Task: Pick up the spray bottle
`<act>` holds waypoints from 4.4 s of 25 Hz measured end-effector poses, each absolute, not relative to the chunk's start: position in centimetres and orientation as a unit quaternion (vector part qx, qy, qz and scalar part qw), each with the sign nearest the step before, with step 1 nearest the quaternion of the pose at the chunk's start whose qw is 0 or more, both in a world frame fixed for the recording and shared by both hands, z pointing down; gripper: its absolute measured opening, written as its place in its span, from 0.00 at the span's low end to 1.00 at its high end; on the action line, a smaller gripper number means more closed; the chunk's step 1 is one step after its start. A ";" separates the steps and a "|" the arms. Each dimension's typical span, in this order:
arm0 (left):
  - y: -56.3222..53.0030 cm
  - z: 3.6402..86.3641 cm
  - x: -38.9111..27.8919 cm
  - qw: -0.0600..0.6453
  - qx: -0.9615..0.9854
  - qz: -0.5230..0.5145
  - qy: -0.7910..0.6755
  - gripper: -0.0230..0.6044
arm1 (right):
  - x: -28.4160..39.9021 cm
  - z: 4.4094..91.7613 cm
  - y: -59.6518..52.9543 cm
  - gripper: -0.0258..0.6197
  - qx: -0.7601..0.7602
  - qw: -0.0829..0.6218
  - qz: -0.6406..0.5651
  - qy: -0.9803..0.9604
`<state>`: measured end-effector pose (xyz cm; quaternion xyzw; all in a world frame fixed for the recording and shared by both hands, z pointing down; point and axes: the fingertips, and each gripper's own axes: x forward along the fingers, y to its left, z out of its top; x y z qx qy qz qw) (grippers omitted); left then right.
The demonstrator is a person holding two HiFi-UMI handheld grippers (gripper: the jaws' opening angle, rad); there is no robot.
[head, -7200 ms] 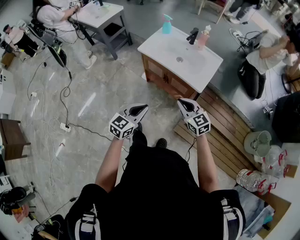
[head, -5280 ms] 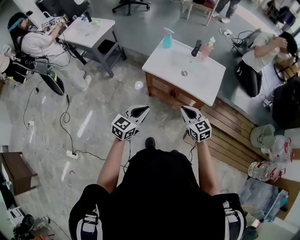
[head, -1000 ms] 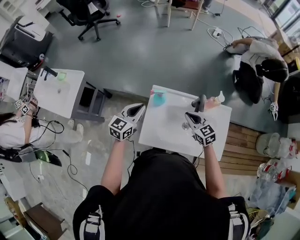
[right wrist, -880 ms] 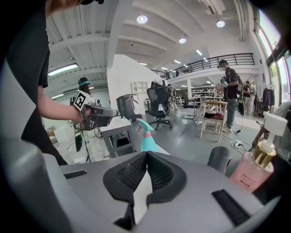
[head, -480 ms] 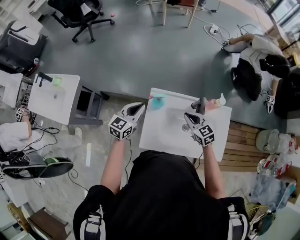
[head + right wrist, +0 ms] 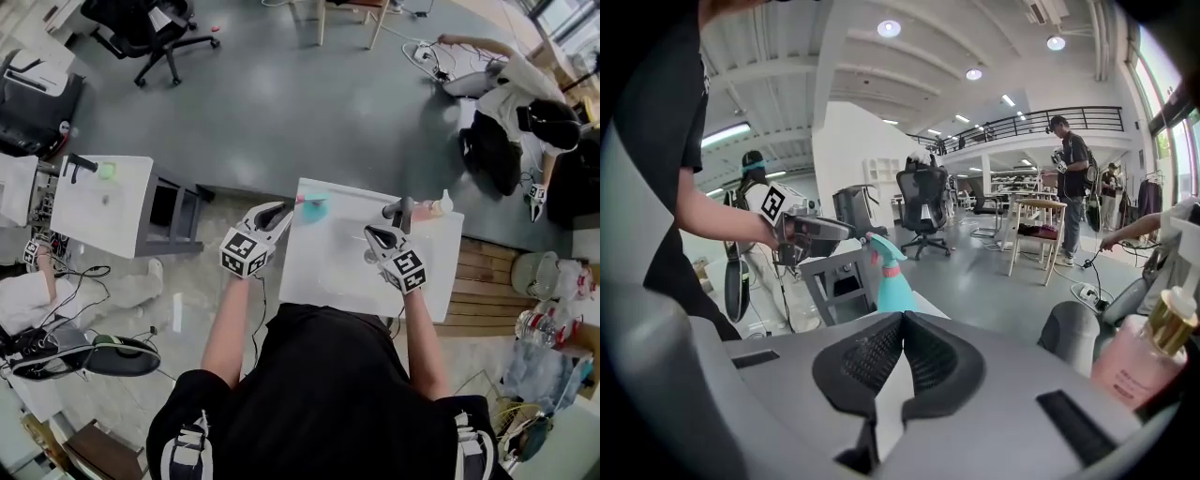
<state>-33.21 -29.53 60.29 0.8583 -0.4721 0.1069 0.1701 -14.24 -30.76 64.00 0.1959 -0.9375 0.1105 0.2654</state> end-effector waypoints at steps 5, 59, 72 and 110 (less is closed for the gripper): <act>-30.7 61.1 -33.4 0.165 0.861 0.122 -0.465 0.36 | -14.3 64.7 -30.8 0.07 0.197 0.273 0.116 -0.934; -35.4 63.4 -28.1 0.156 0.907 0.130 -0.369 0.23 | -13.6 67.7 -30.4 0.07 0.185 0.315 0.124 -0.923; -35.5 63.3 -28.5 0.149 0.897 0.135 -0.393 0.16 | -13.5 67.4 -30.1 0.07 0.179 0.313 0.121 -0.925; -21.5 55.4 -18.7 0.123 0.869 0.143 -0.458 0.15 | -5.1 58.5 -23.1 0.07 0.141 0.233 0.065 -0.960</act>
